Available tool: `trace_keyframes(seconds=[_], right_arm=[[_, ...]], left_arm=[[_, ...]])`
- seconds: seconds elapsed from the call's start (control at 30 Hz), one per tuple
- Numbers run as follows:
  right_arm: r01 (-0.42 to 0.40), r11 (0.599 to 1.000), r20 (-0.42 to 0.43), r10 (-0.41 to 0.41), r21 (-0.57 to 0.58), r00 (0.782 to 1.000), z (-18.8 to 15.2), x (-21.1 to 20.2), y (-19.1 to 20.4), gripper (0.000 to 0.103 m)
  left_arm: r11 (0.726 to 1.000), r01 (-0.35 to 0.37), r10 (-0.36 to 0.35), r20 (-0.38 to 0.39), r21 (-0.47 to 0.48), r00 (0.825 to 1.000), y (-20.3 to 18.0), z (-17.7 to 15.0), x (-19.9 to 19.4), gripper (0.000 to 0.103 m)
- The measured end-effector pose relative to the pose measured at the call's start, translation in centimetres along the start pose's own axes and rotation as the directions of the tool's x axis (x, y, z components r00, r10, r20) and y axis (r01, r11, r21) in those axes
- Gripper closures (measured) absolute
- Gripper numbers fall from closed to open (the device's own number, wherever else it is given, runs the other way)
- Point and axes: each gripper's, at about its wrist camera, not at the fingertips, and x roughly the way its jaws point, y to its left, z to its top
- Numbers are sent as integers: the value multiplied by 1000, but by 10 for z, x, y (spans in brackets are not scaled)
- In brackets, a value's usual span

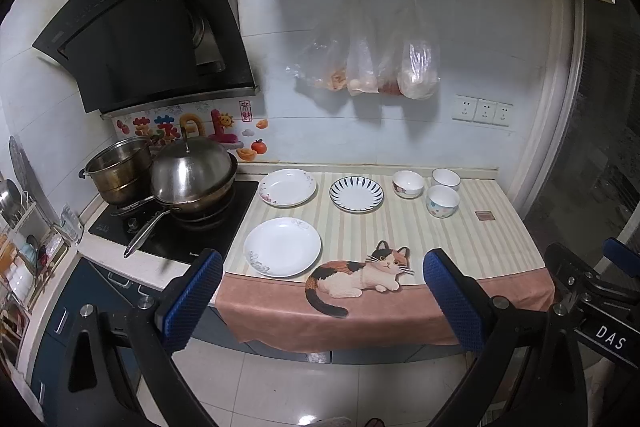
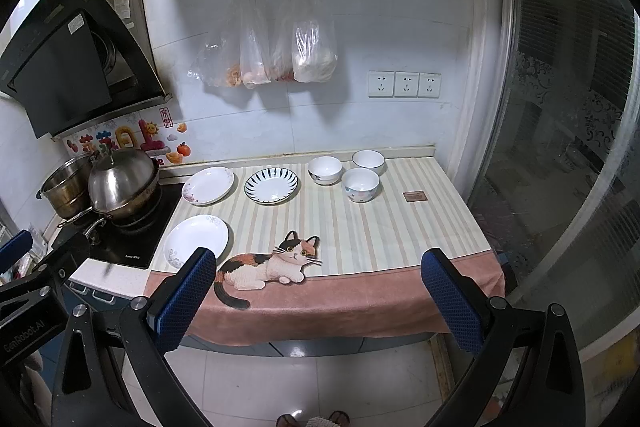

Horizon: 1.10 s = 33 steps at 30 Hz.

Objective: Organize plates and bowls

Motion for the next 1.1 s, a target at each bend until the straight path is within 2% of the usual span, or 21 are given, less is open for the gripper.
trace_keyframes(seconds=[1.1], right_arm=[[-5, 1000, -1, 5, 8, 1000, 5, 7, 2, 0]], left_arm=[[1000, -3, 3, 2, 0, 1000, 1, 2, 2, 0]])
